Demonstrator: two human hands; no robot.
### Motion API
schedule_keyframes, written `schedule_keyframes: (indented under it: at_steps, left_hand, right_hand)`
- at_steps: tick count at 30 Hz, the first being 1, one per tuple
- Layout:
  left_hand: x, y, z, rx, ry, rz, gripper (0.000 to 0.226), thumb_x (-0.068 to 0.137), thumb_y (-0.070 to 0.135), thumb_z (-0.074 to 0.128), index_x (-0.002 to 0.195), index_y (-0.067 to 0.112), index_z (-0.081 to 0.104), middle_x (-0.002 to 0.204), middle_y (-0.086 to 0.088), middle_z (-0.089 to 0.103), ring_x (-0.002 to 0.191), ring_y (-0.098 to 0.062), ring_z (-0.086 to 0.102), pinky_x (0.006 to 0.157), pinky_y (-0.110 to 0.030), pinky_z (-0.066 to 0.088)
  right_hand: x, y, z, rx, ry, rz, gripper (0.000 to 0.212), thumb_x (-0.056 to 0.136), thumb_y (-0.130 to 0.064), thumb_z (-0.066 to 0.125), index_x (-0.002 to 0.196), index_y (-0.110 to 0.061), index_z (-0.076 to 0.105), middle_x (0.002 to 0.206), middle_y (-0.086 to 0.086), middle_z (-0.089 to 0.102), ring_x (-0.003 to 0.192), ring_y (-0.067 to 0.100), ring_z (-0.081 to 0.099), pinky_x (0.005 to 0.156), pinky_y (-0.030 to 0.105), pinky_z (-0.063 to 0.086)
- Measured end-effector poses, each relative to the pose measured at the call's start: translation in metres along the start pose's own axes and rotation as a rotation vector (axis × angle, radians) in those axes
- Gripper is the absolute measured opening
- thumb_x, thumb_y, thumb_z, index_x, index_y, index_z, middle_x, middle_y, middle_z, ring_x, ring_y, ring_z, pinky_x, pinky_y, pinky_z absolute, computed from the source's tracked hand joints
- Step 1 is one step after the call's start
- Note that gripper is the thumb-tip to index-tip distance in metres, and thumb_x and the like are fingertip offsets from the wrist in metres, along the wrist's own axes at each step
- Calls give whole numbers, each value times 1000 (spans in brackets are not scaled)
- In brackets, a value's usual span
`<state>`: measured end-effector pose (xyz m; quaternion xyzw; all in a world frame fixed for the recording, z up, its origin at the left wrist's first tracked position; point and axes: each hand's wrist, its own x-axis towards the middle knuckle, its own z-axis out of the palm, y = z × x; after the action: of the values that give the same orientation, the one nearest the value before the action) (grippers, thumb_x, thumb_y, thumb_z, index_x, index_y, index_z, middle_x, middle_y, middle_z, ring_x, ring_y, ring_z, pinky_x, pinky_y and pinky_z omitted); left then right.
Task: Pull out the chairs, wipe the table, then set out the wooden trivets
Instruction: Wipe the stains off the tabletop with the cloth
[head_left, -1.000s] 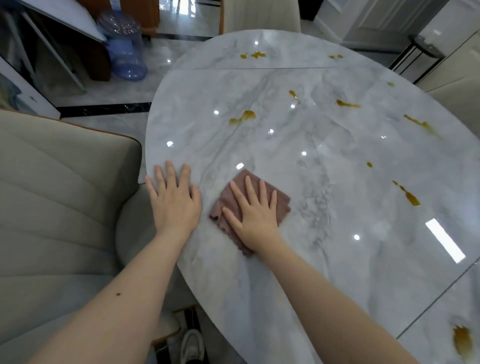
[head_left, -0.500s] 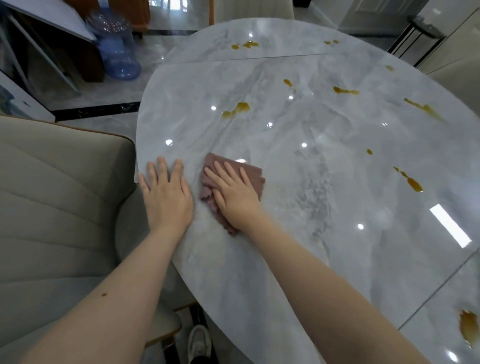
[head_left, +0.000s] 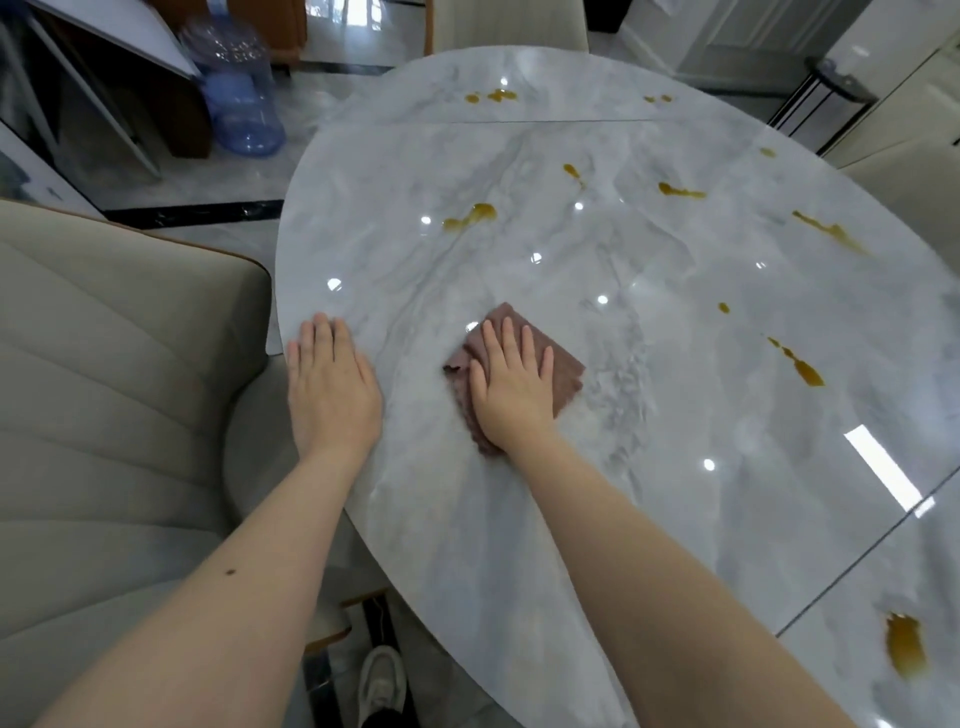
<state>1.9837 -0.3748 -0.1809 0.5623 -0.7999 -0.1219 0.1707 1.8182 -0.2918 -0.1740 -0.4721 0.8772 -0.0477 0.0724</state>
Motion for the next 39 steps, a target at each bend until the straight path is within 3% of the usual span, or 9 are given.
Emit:
schedule_keyframes:
  at_steps: [7, 14, 17, 20, 22, 24, 30, 35, 39]
  left_hand:
    - [1, 0, 0, 2, 3, 7, 48, 100, 18, 26, 144, 0, 32, 152, -16, 30, 143, -27, 21, 120, -39, 10]
    - [1, -1, -2, -3, 20, 30, 46, 100, 17, 28, 140, -2, 38, 147, -18, 37, 141, -29, 27, 120, -39, 14]
    - [-1, -1, -2, -6, 20, 28, 46, 100, 16, 27, 141, -3, 37, 148, -18, 36, 140, -29, 27, 120, -38, 13]
    - [-7, -1, -3, -40, 9, 10, 48, 101, 17, 24, 144, -4, 31, 152, -17, 29, 143, -27, 22, 120, -34, 8]
    - [-11, -2, -4, -61, 14, 1, 48, 101, 17, 24, 145, -4, 29, 152, -17, 28, 143, -27, 22, 120, -33, 7]
    - [-12, -3, -4, -80, 13, -4, 49, 101, 16, 24, 145, -4, 29, 152, -17, 28, 143, -27, 22, 120, -33, 8]
    - [-7, -3, -1, -77, 11, -16, 49, 100, 16, 26, 145, -3, 28, 153, -16, 27, 144, -25, 20, 121, -33, 7]
    - [12, -6, -3, -71, -1, 21, 46, 100, 14, 32, 142, -4, 35, 151, -18, 30, 144, -28, 22, 120, -34, 12]
    - [52, -11, 0, -49, -4, 21, 48, 101, 17, 29, 146, 0, 27, 154, -16, 24, 145, -26, 15, 120, -35, 9]
  right_hand:
    - [63, -80, 5, 41, -19, -196, 54, 102, -36, 26, 153, -25, 13, 161, -1, 8, 148, 19, 2, 118, 44, -4]
    - [36, -58, 2, -15, -16, -363, 52, 102, -37, 30, 151, -31, 17, 160, -4, 10, 148, 20, 5, 118, 42, -2]
    - [6, -16, -2, -9, 2, -236, 52, 102, -38, 30, 151, -33, 17, 160, -5, 11, 148, 19, 4, 118, 42, -2]
    - [-34, 4, -1, -4, 12, -12, 55, 98, -44, 16, 152, -32, 15, 161, -4, 10, 148, 21, 2, 119, 46, -2]
    - [-67, -3, 1, -25, -4, -6, 65, 90, -48, 1, 152, -33, 11, 161, -3, 7, 149, 22, 0, 119, 47, -3]
    - [-90, -11, 1, -34, -61, -107, 66, 88, -48, -2, 152, -35, 7, 161, -3, 4, 148, 22, -3, 118, 47, -7]
    - [-46, -25, -2, -17, -71, -280, 65, 87, -52, 0, 150, -40, 10, 161, -5, 5, 148, 22, -2, 116, 46, -11]
    - [23, -66, 6, -6, -25, -293, 51, 100, -43, 28, 150, -37, 18, 160, -3, 12, 148, 24, 4, 117, 50, -4]
    - [61, -88, 8, 12, -7, -302, 51, 101, -42, 30, 150, -37, 20, 160, -3, 12, 148, 22, 4, 118, 49, -5]
